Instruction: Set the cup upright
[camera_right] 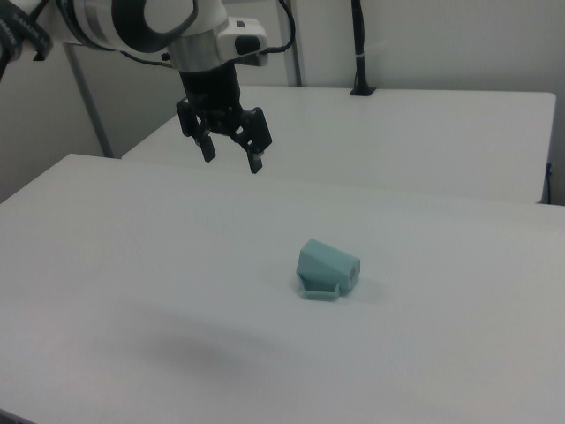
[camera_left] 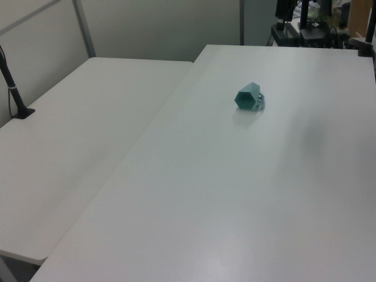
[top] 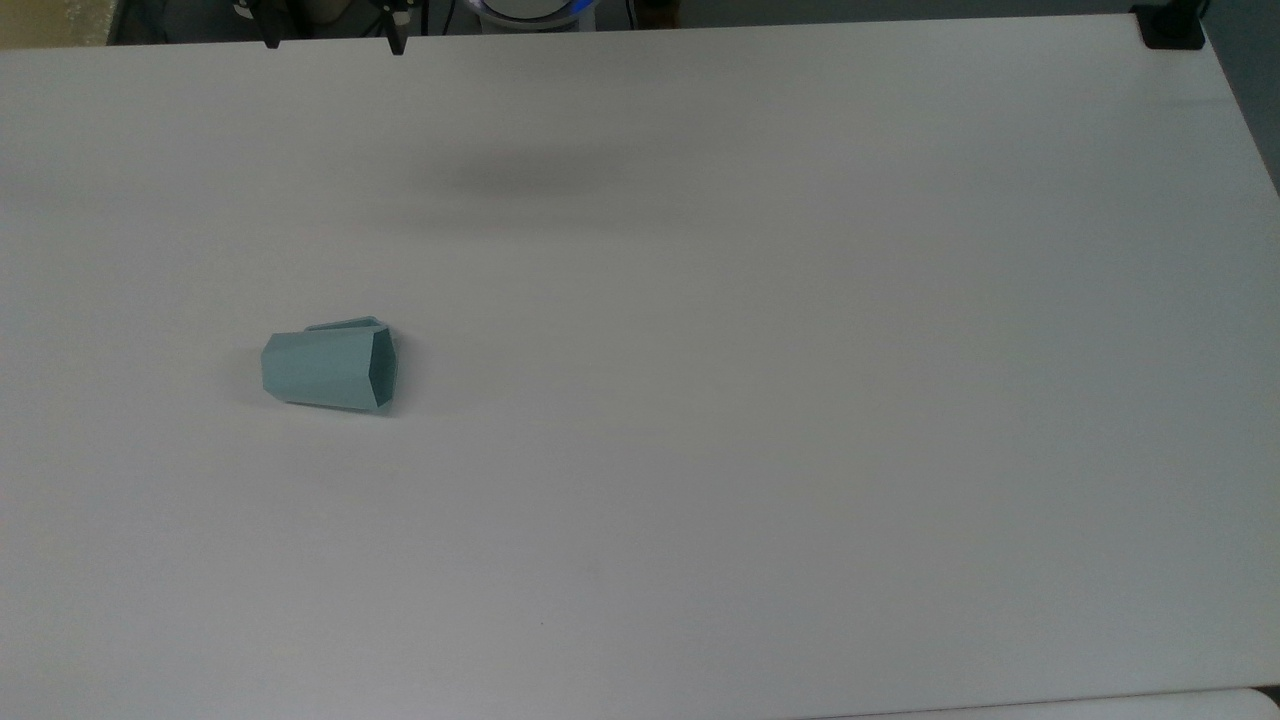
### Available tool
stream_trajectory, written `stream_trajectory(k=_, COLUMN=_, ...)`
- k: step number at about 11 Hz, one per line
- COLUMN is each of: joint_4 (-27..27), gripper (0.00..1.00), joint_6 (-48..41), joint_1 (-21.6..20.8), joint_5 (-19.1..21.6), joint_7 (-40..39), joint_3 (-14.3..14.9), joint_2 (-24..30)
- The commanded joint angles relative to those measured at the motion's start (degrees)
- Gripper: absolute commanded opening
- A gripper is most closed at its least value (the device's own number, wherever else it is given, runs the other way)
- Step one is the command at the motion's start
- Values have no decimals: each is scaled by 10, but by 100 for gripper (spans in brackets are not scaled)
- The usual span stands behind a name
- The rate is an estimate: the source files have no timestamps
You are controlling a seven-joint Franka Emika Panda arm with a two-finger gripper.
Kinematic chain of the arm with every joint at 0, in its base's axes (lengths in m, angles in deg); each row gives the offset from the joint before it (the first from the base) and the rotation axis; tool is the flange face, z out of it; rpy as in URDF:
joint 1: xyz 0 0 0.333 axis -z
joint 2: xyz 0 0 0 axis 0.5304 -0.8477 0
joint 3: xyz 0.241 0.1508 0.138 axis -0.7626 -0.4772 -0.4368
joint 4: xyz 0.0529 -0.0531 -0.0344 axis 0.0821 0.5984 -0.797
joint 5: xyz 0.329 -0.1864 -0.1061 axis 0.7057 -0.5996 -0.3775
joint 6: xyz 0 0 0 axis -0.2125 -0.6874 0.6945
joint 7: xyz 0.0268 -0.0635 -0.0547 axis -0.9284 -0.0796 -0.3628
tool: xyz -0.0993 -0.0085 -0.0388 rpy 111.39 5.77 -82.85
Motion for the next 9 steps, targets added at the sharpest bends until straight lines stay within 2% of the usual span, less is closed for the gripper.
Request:
stream_trajectory(k=1, joint_4=6, gripper=100, joint_6=-9, joint_1=-5, joint_5=9, joint_7=-10, joint_3=3, joint_2=8)
stream_trajectory(k=3, joint_4=1, gripper=100, joint_6=-8, joint_1=-15, joint_5=8, joint_7=-6, joint_3=0, joint_2=-7)
stream_trajectory(k=5, joint_4=-2, gripper=100, joint_6=4, joint_1=-46, joint_5=-5, joint_7=30, joint_3=-2, joint_2=-41)
stream_trajectory(k=6, joint_4=-21, gripper=100, joint_6=3, joint_1=-61, joint_5=-18, joint_7=43, joint_3=-2, joint_2=-64)
stream_trajectory(k=7, joint_4=-29, gripper=100, joint_6=3, joint_1=-87, joint_5=-43, joint_7=66, joint_3=0, joint_2=-85)
stream_trajectory(k=9, joint_4=-30, gripper=100, joint_6=34, joint_1=-130, joint_5=-125, joint_7=157, joint_3=0, joint_2=-127)
